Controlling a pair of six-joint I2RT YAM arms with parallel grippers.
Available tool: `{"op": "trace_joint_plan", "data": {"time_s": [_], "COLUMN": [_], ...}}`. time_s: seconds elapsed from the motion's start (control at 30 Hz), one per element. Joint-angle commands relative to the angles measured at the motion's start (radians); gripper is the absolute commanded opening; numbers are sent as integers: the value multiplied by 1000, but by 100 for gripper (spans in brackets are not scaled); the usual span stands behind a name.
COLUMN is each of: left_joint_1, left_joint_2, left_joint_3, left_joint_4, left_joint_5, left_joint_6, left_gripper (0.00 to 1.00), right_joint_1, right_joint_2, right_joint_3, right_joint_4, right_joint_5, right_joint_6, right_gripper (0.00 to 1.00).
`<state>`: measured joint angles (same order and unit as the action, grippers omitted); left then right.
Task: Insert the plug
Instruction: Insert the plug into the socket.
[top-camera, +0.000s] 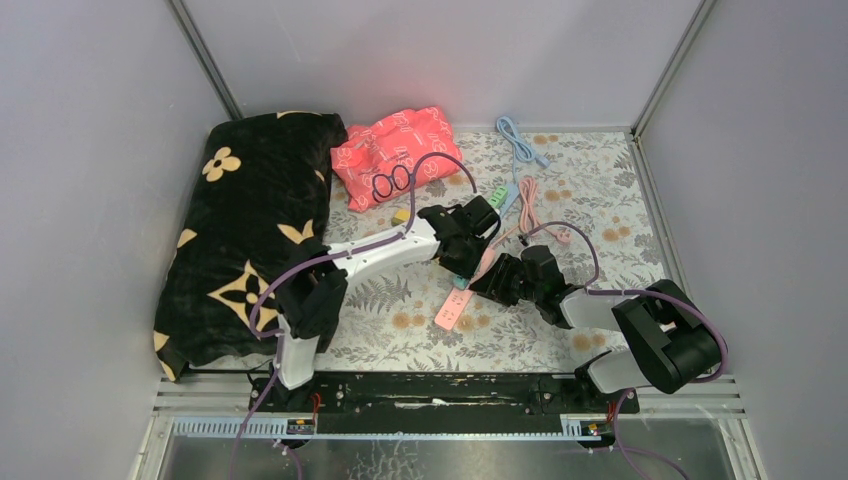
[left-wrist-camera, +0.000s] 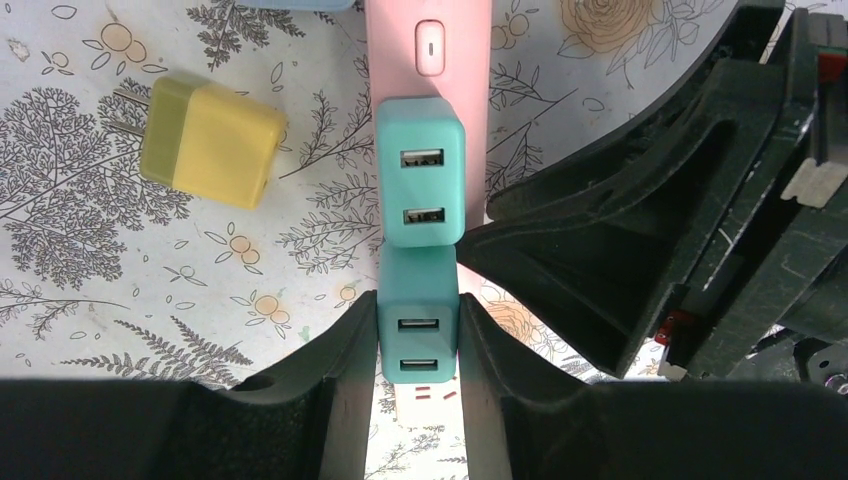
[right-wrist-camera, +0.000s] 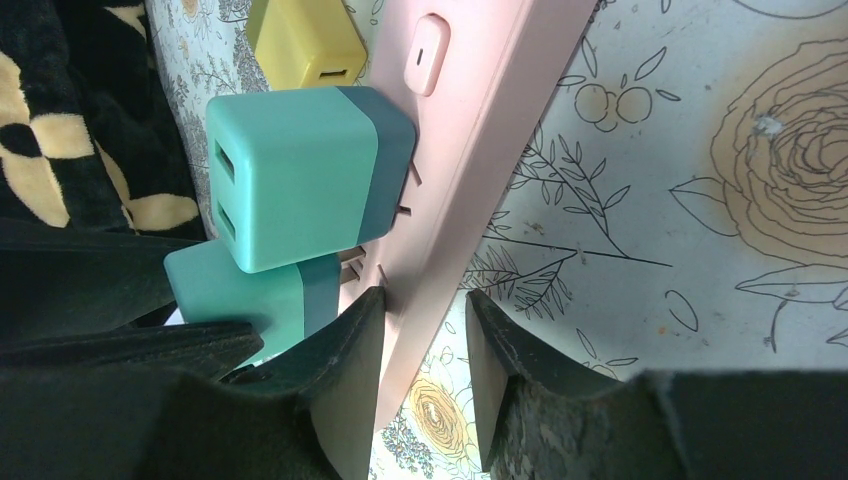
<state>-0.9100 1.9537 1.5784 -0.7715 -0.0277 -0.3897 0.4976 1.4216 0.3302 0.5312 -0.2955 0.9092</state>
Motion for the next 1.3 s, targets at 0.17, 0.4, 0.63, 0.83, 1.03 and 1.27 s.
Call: {"op": "trace_joint_plan", "data": {"time_s": [0.17,0.4,0.63,0.83,1.03,1.27], "left_joint_1": [-31,-35,-35,-59,-86,-92], "left_joint_2": [84,20,-3,17,48,21], "left_joint_3": [4,-83,-130,-169,-190,-276], "left_joint_4": [-14,33,62,93,104,141], "left_joint_5": [-64,-120,-131,-112,-120,-138], "left_joint_6": [-24,-39,-58,-70,-71,-72], "left_gripper": [0,0,0,0,0,0], "right_joint_1": [16,17,19,20,20,19], "right_joint_2": [-8,-15,-11,-18,6,13], "right_joint_3": [15,16,21,10,7,3], "right_joint_4": [-51,-57,-61,-59,-43,-20], "right_joint_5": [24,27,27,43,33,20], "right_joint_6": [-25,-23,-23,-20,-3,9], "right_gripper": [42,42,42,41,39,38]}}
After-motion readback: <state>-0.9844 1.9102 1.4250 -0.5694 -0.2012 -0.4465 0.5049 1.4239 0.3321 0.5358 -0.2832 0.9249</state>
